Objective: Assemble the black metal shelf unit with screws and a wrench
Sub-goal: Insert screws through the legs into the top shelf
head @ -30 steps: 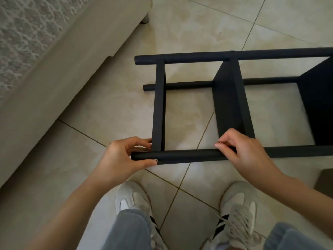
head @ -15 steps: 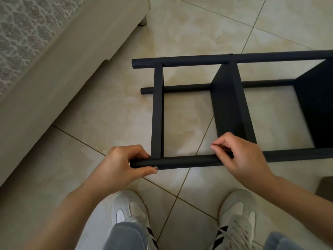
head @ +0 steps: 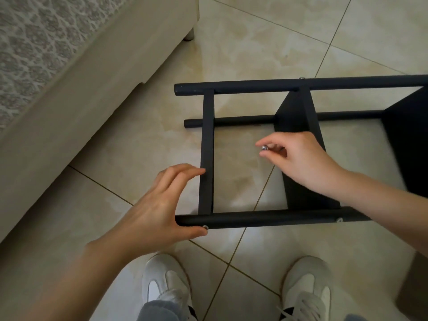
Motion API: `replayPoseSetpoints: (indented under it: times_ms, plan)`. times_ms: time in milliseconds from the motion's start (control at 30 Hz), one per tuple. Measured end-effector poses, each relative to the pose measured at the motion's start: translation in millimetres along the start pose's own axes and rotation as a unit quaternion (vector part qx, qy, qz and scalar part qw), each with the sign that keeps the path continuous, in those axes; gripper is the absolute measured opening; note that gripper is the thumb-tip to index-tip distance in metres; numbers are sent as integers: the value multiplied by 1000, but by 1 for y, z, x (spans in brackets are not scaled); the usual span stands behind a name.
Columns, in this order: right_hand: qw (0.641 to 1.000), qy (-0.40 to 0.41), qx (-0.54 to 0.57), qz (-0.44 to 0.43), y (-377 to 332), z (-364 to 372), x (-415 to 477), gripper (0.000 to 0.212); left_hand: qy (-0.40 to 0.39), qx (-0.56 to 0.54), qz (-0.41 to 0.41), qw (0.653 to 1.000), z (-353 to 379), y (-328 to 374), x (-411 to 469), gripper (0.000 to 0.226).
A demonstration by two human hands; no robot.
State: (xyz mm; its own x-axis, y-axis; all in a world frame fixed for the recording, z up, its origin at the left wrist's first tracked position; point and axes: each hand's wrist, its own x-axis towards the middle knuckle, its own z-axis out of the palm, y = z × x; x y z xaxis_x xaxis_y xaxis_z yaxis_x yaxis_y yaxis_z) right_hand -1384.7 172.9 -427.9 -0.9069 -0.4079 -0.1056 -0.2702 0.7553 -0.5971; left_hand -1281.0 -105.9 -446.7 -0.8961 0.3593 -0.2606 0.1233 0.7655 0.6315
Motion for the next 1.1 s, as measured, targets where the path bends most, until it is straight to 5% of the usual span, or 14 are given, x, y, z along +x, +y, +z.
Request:
replayPoseSetpoints:
  times_ms: [100,400,800,1100]
  plan:
    - [1000,7,-6,-23,-1,-6,31,19,-46,64,60,995,-9,-1,11,108]
    - [991,21,-61,-113,-20,-6,128,17,-82,221,170,957,-23,-1,36,83]
    - [974,-105,-85,-180,-14,-6,176,21,-71,175,218,957,-21,-10,44,73]
    - [972,-44,-75,-217,-3,5,174,25,-60,190,219,955,-18,-12,43,75]
